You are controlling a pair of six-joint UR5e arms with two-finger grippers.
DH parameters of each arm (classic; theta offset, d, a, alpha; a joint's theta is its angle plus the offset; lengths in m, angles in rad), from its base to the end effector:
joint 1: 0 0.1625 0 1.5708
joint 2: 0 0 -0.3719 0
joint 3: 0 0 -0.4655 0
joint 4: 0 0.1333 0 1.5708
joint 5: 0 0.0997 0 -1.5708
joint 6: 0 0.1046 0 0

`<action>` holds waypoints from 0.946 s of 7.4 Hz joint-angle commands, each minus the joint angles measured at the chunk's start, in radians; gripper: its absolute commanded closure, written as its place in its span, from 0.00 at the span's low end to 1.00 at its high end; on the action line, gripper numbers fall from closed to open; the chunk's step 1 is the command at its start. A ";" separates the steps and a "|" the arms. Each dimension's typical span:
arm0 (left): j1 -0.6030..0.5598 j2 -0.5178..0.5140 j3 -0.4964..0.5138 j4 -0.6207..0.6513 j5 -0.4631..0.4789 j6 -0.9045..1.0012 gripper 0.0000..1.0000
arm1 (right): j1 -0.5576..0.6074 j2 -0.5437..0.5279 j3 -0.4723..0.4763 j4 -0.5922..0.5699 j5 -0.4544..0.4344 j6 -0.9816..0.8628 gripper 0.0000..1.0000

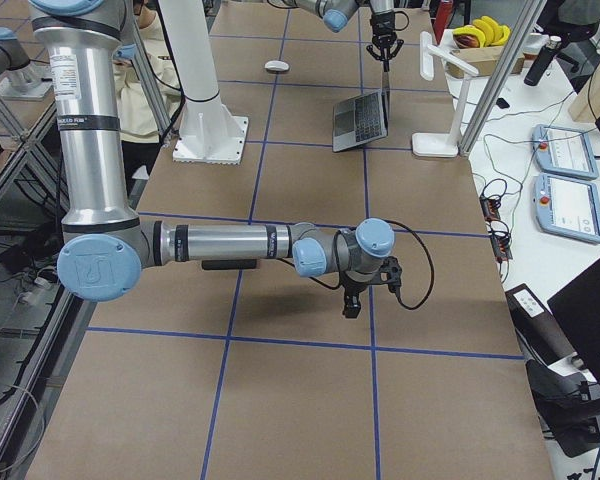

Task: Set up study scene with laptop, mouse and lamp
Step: 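Drag the laptop with the left gripper toward the white lamp, then set the laptop down in front of the lamp and open the left gripper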

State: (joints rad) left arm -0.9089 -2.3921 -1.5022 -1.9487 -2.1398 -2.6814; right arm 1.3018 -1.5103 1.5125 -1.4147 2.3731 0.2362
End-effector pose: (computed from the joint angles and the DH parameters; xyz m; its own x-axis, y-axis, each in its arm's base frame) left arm 0.3905 -0.6264 0.0450 -0.2107 -0.9577 -0.1961 0.3967 0.0996 -0.9125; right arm -0.1029 -0.5918 0.5888 0.6836 -0.0630 0.7271 0.1054 0.9943 -0.0129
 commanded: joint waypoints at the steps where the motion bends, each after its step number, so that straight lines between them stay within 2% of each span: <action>1: 0.050 -0.038 0.051 -0.044 0.093 -0.015 1.00 | 0.001 -0.001 -0.001 -0.001 0.001 0.000 0.00; 5: 0.126 -0.056 0.146 -0.182 0.263 -0.081 1.00 | 0.001 -0.002 -0.011 -0.001 0.021 0.000 0.00; 7: 0.127 -0.074 0.213 -0.242 0.273 -0.080 1.00 | 0.001 -0.010 -0.011 0.000 0.023 -0.002 0.00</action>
State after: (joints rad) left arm -0.7851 -2.4553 -1.3289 -2.1550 -1.8787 -2.7610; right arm 1.3023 -1.5153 1.5018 -1.4155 2.3943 0.2359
